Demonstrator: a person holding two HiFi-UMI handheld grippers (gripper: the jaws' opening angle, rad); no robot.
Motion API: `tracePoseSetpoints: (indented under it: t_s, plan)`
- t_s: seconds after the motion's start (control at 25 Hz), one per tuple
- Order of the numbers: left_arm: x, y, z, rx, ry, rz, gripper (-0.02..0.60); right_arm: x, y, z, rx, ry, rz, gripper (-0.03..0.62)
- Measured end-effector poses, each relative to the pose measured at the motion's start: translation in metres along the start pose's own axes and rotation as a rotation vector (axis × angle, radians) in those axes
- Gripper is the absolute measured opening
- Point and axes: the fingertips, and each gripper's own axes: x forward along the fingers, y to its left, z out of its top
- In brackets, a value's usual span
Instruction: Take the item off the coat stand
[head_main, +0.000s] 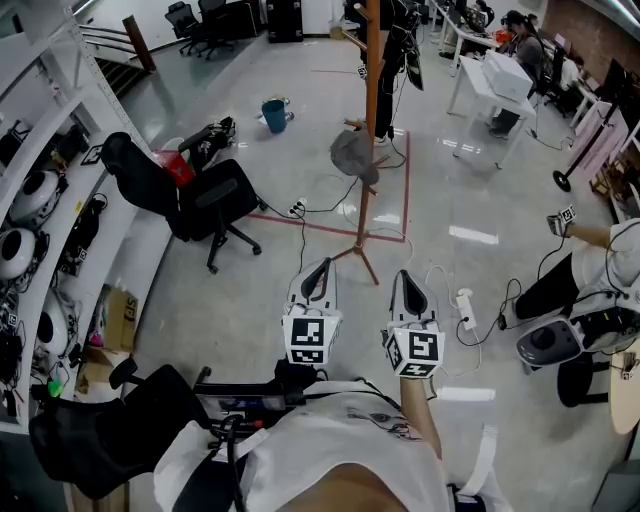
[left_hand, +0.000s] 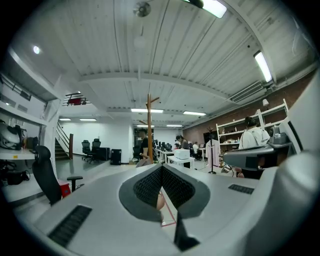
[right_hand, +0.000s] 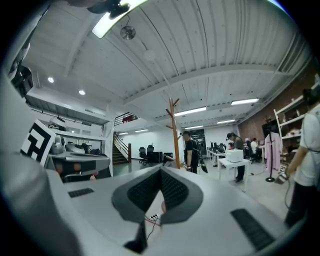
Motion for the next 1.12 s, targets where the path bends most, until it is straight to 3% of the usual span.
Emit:
tracePoseSetpoints:
  t_s: [0.76, 1.12]
  plan:
    - [0.005, -0.024, -0.04, -0.049, 0.109, 0.054, 0.002, -0.028, -0.033, -0.038, 0.032, 0.094, 0.073, 0.005]
    - [0.041, 0.014, -0.048, -0.056, 0.125, 0.106, 0.002, 0.012, -0.031, -0.049, 0.038, 0.114, 0.103, 0.005]
